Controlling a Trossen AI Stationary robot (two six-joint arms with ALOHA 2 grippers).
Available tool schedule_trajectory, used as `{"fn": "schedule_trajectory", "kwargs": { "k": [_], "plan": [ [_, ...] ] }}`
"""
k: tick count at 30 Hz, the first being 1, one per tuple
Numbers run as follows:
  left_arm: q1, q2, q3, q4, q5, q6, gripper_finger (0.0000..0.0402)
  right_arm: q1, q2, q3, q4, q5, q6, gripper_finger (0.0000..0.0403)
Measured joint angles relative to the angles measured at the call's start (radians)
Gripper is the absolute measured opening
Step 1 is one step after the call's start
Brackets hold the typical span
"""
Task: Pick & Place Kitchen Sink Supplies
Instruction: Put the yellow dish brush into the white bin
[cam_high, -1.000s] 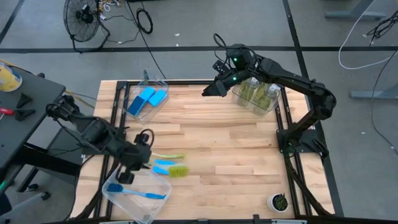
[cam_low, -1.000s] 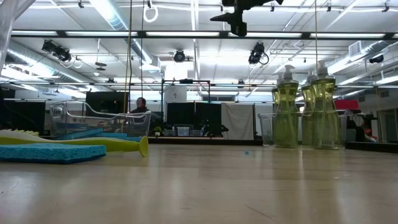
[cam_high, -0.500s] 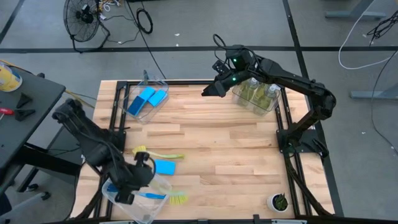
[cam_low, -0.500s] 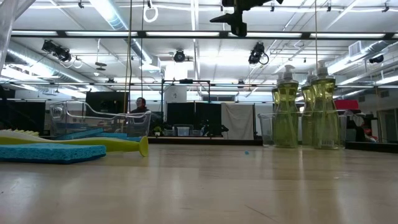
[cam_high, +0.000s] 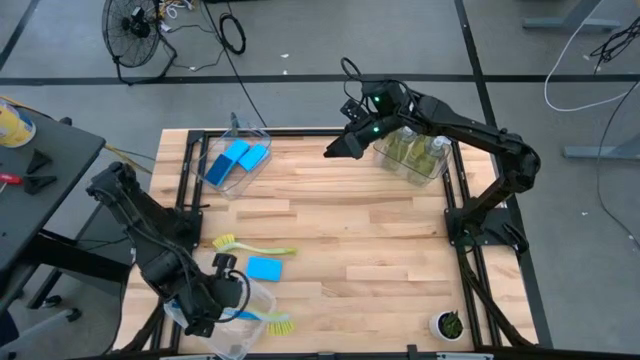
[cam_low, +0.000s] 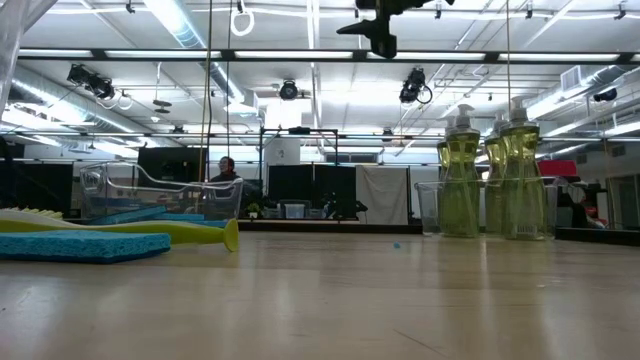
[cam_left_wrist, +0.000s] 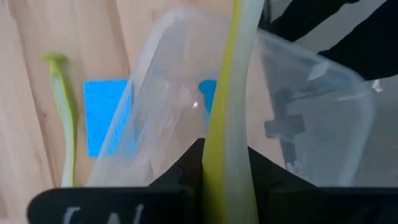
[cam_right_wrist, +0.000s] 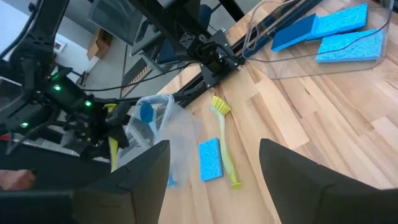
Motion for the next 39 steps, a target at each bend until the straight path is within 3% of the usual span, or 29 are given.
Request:
{"fn": "schedule_trajectory", "kwargs": {
  "k": [7,16,25,29,33,39],
  "plan": [
    [-0.005,0.0,-0.096,0.016,0.019,-0.019,0.0073,0.013,0.0,0.0,0.0,0.0,0.0,0.0247],
    [-0.004,-0.001,-0.174,0.072,0.067,-0.04,0.0063,0.013,0.0,0.0,-0.007,0.0,0.0,0.0247],
    [0.01,-0.001,-0.176,0.038,0.075,-0.074,0.0214,0.013,0.0,0.0,-0.006,-0.002,-0.005,0.0247],
    [0.017,-0.001,-0.176,0.033,0.127,-0.074,0.0272,0.013,0.0,0.0,-0.008,-0.003,-0.026,0.0247],
    [0.037,-0.006,-0.17,0.004,0.18,-0.074,0.029,0.013,0.0,0.0,-0.012,-0.003,-0.046,0.0247],
    [0.073,-0.01,-0.088,-0.121,0.179,0.011,0.0278,0.013,0.0,0.0,-0.015,-0.006,-0.102,0.0247]
  ]
}}
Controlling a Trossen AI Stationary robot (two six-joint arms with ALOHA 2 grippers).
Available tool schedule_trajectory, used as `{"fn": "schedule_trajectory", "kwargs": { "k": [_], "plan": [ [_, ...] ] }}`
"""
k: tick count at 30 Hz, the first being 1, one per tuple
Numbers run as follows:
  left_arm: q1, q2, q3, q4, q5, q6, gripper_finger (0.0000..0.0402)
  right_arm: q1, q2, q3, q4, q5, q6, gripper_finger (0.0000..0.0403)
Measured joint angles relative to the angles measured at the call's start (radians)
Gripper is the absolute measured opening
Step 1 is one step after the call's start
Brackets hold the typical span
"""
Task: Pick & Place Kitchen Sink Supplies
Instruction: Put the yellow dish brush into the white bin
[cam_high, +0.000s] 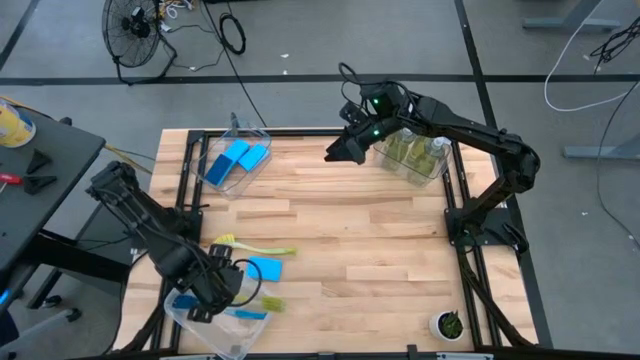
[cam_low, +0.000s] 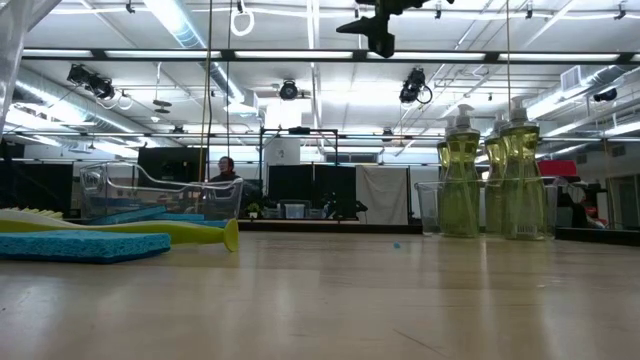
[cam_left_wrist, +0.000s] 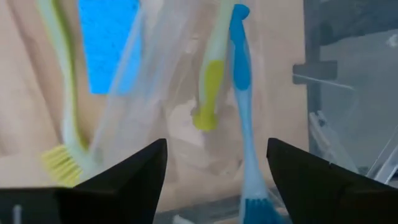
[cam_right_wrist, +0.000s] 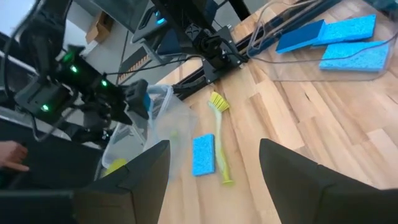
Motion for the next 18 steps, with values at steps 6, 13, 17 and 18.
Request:
{"fn": "schedule_trajectory", "kwargs": {
  "k": [6,13,17,18],
  "plan": [
    [0.028,-0.002,0.061,-0.145,-0.071,0.089,0.0256,0.009,0.0,0.0,-0.015,-0.003,-0.079,0.0247],
    [0.076,-0.072,0.062,-0.223,-0.156,0.107,0.0234,0.053,0.017,0.0,-0.019,0.005,-0.142,0.0247],
    [0.128,-0.125,0.062,-0.241,-0.196,0.115,0.0224,0.075,0.047,0.0,-0.027,-0.007,-0.143,0.0247],
    [0.144,-0.139,0.062,-0.246,-0.206,0.115,0.0222,0.081,0.055,0.0,-0.032,-0.008,-0.146,0.0247]
  ]
}}
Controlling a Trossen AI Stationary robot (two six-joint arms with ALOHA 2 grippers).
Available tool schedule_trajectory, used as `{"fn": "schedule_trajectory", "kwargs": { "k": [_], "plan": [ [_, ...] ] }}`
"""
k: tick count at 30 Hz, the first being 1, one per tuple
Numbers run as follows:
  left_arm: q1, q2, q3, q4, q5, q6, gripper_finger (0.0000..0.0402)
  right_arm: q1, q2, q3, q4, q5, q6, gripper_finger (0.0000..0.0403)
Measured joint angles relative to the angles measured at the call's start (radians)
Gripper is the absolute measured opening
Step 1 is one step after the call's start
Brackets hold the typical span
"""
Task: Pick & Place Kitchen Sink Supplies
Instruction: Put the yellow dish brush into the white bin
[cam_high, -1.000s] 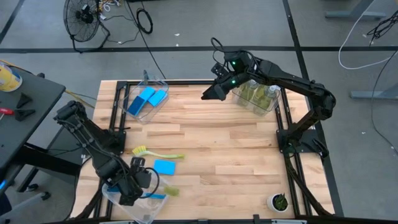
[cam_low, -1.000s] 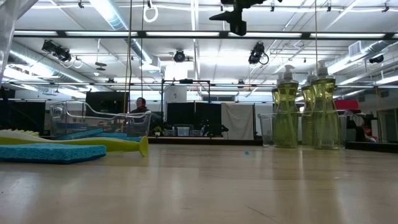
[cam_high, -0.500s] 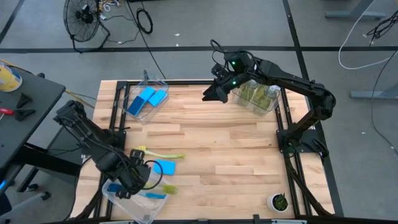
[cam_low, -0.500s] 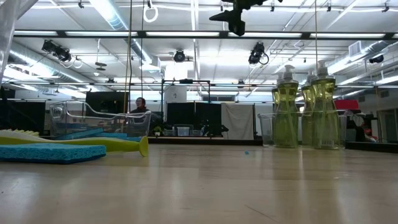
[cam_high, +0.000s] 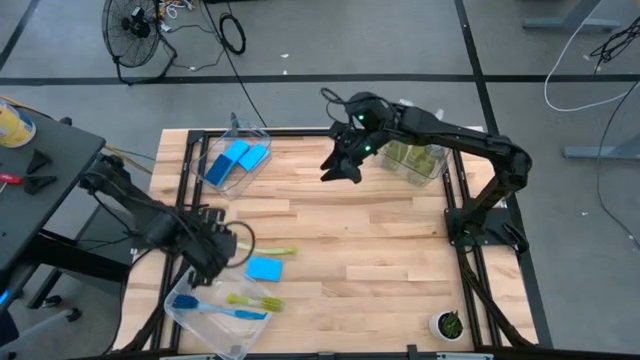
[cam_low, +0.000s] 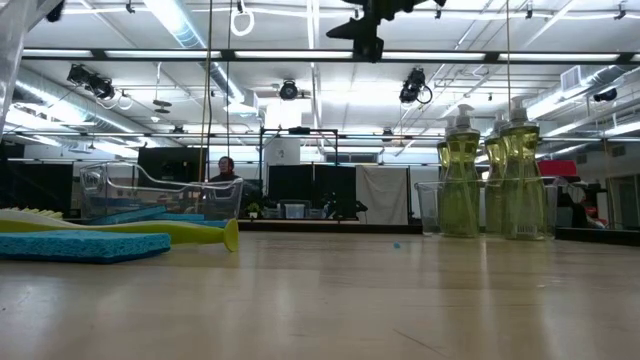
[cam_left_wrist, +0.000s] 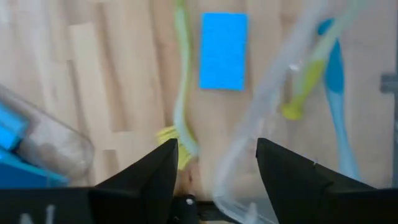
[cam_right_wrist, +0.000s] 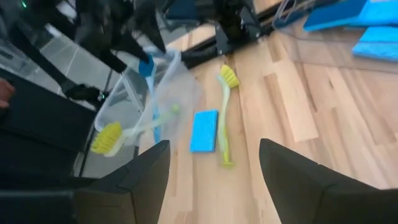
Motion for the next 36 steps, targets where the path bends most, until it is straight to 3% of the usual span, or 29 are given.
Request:
{"fn": "schedule_trajectory", "kwargs": {
  "k": [5,14,20,26,36],
  "plan": [
    [0.087,-0.045,0.0,0.002,-0.062,0.004,0.0215,0.028,0.035,0.0,-0.034,0.045,-0.099,0.0247],
    [0.256,-0.066,0.0,0.058,-0.125,0.081,0.0213,0.097,0.074,-0.004,-0.054,0.232,-0.372,0.0247],
    [0.353,-0.069,0.0,0.117,-0.182,0.127,0.0213,0.139,0.091,-0.023,-0.014,0.246,-0.509,0.0247],
    [0.42,-0.095,0.0,0.238,-0.201,0.125,0.0213,0.175,0.092,-0.141,0.11,0.241,-0.534,0.0247],
    [0.426,-0.089,-0.003,0.239,-0.085,0.224,0.0213,0.203,0.091,-0.293,0.182,0.239,-0.47,0.0247]
  ]
}}
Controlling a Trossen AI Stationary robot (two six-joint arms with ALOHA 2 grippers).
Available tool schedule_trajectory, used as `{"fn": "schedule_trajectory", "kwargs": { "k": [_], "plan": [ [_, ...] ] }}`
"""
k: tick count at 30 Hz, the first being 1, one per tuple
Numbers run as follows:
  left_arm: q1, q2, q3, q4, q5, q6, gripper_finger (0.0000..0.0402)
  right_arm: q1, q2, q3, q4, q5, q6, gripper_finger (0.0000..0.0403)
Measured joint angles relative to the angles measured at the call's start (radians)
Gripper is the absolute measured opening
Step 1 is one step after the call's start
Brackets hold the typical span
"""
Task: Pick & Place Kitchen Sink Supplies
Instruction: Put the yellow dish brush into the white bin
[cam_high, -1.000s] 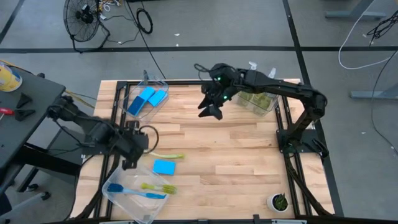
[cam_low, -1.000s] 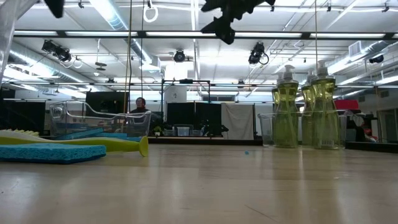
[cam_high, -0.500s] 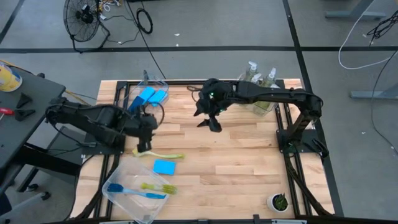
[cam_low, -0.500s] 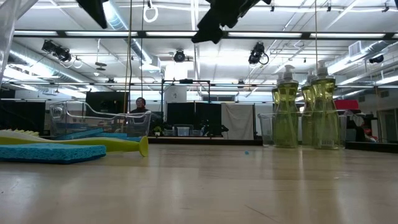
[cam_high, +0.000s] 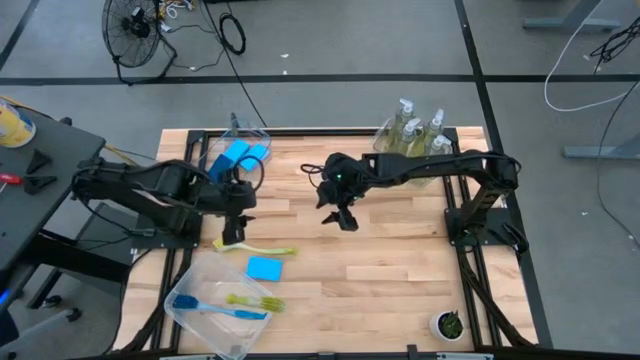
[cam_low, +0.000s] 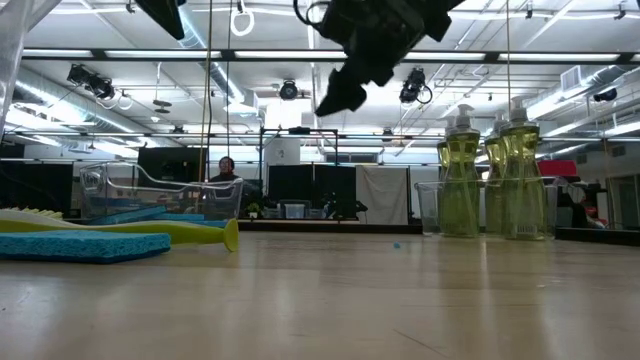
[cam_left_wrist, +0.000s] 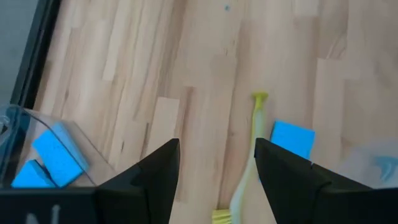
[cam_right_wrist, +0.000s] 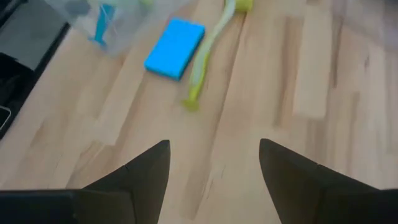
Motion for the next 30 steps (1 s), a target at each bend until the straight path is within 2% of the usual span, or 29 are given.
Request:
{"fn": "schedule_trajectory", "kwargs": {
  "k": [7,12,21,30],
  "plan": [
    [0.006,0.051,-0.094,0.0,0.127,0.072,0.0213,0.0,0.001,-0.024,-0.003,0.002,0.039,0.0247],
    [0.039,0.094,-0.143,0.02,0.179,0.174,0.0213,0.0,0.001,-0.024,0.039,0.002,0.046,0.0247],
    [0.174,0.145,-0.151,0.08,0.317,0.558,0.0199,0.0,0.001,-0.024,0.079,0.002,0.113,0.0247],
    [0.32,0.148,-0.152,0.138,0.413,0.579,0.0193,0.0,-0.007,-0.024,0.008,0.007,0.122,0.0247]
  ]
}}
